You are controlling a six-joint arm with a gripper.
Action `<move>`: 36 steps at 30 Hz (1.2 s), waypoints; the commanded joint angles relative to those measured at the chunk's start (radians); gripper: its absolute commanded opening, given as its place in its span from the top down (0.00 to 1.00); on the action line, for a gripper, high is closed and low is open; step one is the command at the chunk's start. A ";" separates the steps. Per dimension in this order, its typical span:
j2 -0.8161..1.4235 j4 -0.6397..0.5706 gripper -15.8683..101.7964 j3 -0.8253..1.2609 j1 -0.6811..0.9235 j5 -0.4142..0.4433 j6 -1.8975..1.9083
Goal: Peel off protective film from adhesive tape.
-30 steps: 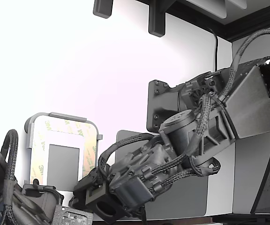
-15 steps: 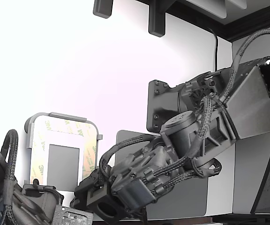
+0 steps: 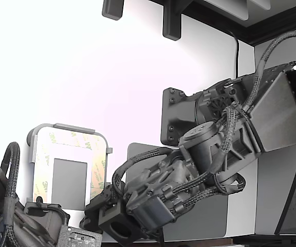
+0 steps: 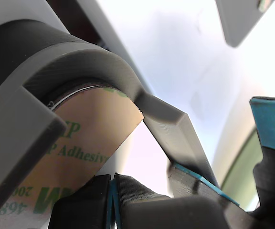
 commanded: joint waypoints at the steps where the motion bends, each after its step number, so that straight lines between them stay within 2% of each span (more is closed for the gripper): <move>1: 0.031 0.002 0.96 -0.025 -0.008 0.000 -0.002; 24: 0.003 0.054 0.96 -0.091 -0.008 -0.003 0.014; 36: 0.000 0.011 0.96 -0.064 -0.008 -0.003 0.014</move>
